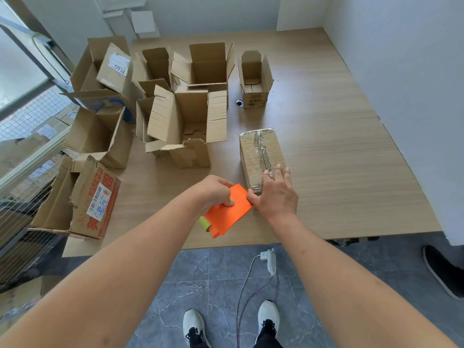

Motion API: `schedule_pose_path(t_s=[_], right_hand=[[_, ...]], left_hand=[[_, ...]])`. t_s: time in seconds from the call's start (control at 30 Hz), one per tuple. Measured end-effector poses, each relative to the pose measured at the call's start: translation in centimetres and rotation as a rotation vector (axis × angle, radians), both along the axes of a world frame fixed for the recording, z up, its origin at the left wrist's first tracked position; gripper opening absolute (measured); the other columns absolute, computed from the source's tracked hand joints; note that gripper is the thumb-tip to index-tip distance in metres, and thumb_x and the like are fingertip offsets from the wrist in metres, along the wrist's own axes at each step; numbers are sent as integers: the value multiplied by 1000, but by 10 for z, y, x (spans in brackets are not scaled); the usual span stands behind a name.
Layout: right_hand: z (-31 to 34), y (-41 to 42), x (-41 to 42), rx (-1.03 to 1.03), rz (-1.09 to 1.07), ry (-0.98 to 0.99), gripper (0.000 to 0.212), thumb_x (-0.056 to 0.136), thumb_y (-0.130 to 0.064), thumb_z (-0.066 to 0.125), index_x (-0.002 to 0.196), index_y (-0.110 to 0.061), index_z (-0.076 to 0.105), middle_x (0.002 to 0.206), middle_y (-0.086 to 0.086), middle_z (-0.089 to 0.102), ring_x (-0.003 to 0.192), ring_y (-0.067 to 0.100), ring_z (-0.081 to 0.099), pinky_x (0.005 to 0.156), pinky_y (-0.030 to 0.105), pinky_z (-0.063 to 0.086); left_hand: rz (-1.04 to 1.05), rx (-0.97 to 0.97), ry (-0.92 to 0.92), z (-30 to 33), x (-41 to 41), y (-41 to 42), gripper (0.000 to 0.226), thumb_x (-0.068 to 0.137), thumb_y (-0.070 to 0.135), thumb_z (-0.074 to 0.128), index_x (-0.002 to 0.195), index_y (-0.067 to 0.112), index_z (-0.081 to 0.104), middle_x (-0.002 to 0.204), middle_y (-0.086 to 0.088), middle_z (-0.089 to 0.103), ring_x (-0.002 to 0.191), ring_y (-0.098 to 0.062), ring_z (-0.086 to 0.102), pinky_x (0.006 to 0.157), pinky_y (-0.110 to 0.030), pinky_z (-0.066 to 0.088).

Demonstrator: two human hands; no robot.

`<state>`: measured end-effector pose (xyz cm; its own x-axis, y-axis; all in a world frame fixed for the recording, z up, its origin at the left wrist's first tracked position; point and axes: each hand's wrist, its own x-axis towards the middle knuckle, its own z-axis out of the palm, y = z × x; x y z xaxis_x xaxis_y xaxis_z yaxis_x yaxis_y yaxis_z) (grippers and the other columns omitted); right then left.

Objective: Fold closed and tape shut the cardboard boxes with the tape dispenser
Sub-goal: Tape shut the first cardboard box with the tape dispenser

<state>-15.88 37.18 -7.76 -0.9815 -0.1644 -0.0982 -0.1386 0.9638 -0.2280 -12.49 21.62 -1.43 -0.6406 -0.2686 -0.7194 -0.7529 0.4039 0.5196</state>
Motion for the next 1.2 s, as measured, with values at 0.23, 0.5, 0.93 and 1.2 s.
schedule_pose_path(t_s=[0.23,0.5,0.93,1.2], right_hand=[[2,-2,-1,1,-9,-28,80,88,-57,60,152,-13,45,164,20,28,153,39,20,115,44,36],[7,0,-2,2,-3,-55,81,88,-58,62,153,-14,43,165,18,26,154,37,17,116,43,35],[-10,11,-1,-27,47,45,78,87,-57,70,148,-13,50,161,18,34,152,34,25,117,45,35],[-10,11,-1,-4,79,52,75,86,-51,73,142,-11,43,159,21,33,151,38,26,122,46,27]], left_hand=[[-104,-170,69,-3,-2,10,64,82,10,75,138,39,61,128,-4,63,112,-27,62,98,-40,54],[53,66,-57,-1,-5,-1,55,86,-1,76,133,25,66,126,-10,62,113,-33,59,102,-47,51],[-86,-167,279,-42,13,-30,67,86,15,74,143,45,54,136,0,61,117,-25,61,94,-33,51],[-425,-244,544,-26,42,-62,78,97,19,65,149,64,27,87,5,64,79,-16,61,74,-28,49]])
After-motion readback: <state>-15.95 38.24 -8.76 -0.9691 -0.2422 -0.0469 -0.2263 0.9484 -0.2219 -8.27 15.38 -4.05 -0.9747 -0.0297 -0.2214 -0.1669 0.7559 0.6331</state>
